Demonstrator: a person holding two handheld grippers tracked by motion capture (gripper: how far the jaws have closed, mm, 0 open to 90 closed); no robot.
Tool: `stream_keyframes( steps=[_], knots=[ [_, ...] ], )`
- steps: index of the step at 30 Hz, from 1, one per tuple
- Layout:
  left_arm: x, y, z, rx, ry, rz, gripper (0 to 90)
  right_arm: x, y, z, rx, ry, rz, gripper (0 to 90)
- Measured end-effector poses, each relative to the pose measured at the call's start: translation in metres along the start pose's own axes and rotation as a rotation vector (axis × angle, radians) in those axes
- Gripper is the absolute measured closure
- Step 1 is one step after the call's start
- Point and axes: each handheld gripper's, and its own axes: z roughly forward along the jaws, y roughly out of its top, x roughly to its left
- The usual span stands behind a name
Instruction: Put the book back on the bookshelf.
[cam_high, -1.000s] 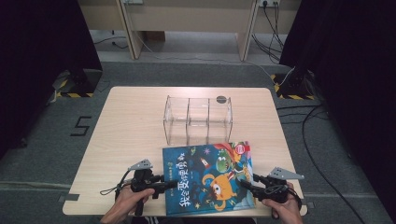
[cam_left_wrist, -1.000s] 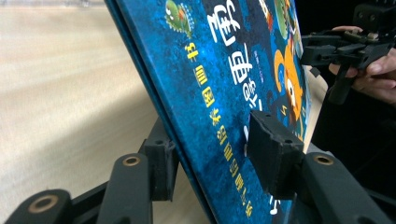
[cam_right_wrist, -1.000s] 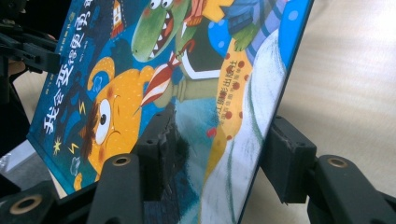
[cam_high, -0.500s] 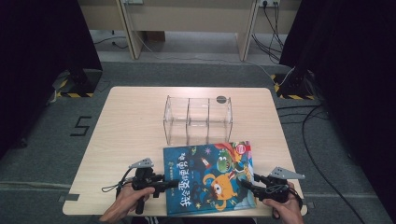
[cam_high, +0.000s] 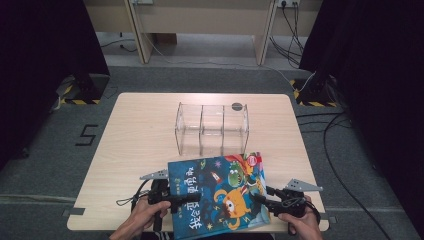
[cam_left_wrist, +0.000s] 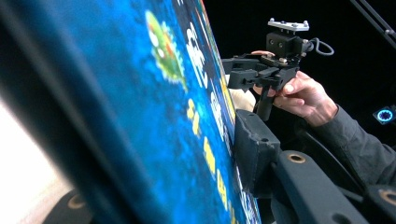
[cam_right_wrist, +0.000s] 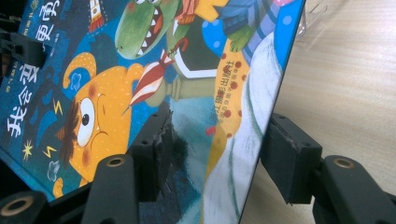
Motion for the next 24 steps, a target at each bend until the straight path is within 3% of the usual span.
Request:
stream_keyframes(
  steps=[7, 14, 17, 19, 24],
  knots=[
    [-0.006, 0.003, -0.001, 0.023, 0.026, -0.048, 68.3, -0.002, -0.003, 0.003, 0.026, 0.005, 0.069, 44.0],
    [-0.004, 0.006, 0.000, 0.047, 0.052, -0.156, 67.6, 0.003, -0.003, 0.004, 0.080, -0.043, 0.008, 40.6],
    [-0.008, 0.007, 0.000, 0.048, 0.061, -0.157, 67.7, 0.007, -0.002, 0.002, 0.079, -0.071, 0.004, 36.6],
    [-0.010, 0.009, -0.001, 0.041, 0.078, -0.164, 67.5, 0.013, -0.001, -0.002, 0.054, -0.113, -0.025, 35.6],
    [-0.006, 0.016, -0.008, 0.001, 0.152, -0.159, 64.7, 0.035, -0.004, -0.010, 0.030, -0.151, -0.104, 33.2]
  ],
)
